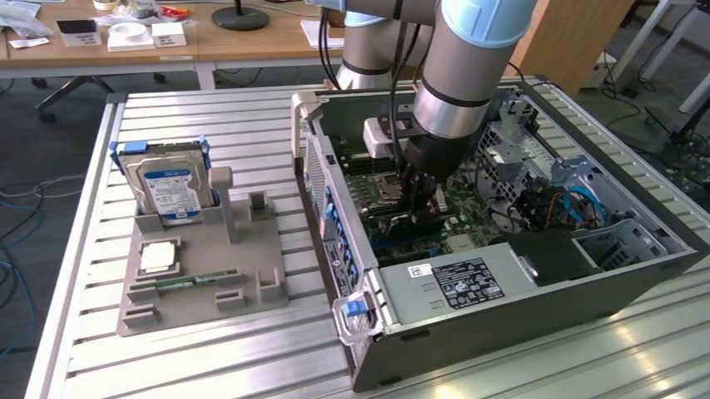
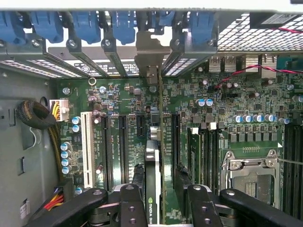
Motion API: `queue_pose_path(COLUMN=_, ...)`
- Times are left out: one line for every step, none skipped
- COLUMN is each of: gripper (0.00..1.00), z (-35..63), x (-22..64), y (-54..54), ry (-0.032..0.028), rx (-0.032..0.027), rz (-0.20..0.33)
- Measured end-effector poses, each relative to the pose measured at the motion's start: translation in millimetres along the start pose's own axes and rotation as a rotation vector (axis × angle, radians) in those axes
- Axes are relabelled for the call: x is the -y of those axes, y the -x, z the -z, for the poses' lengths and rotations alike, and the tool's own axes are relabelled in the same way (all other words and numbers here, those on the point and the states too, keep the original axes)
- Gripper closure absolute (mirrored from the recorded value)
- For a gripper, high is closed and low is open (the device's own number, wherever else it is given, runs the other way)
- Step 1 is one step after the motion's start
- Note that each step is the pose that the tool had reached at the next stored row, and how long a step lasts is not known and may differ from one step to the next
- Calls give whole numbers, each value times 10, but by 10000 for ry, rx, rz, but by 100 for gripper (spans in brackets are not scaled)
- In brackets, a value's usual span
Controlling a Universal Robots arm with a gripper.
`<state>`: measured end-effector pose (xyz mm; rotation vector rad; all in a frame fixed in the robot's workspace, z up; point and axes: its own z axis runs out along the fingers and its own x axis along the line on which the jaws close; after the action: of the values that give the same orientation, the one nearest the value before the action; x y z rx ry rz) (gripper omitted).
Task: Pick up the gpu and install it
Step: 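Insert the gpu into the slot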
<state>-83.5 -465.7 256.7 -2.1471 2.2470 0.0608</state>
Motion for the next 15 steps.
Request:
queue_pose_path(gripper=60, z=0, x=0, y=0, ry=0, rx=-1, rz=0)
queue_pose_path(gripper=60, z=0, x=0, y=0, ry=0, rx=-1, rz=0)
queue_pose_path(gripper=60, z=0, x=0, y=0, ry=1, rx=-1, rz=0)
queue_pose_path(gripper=60, z=0, x=0, y=0, ry=0, rx=0, rz=1)
queue_pose_path(gripper=60, z=0, x=0, y=0, ry=1, rx=-1, rz=1)
queue_pose_path(gripper=60, z=0, x=0, y=0, ry=0, rx=0, rz=1)
queue_pose_path(gripper=60, z=0, x=0, y=0, ry=1, rx=-1, rz=1)
queue_pose_path(gripper=60, z=0, x=0, y=0, ry=1, rx=-1, rz=1)
queue_pose_path(gripper=60, z=0, x=0, y=0, ry=1, rx=-1, rz=1)
queue_pose_path(gripper=60, z=0, x=0, y=0, ry=0, rx=-1, rz=1)
queue_pose_path(gripper=60, z=0, x=0, y=0, ry=1, rx=-1, rz=0)
queue_pose_path(gripper=60, z=0, x=0, y=0, ry=0, rx=0, rz=0)
queue_pose_path(gripper=60, z=0, x=0, y=0, ry=0, rx=-1, rz=1)
queue_pose_path(gripper=60, z=0, x=0, y=0, ry=0, rx=-1, rz=0)
queue_pose_path(gripper=61, z=0, x=0, y=0, ry=1, rx=-1, rz=0)
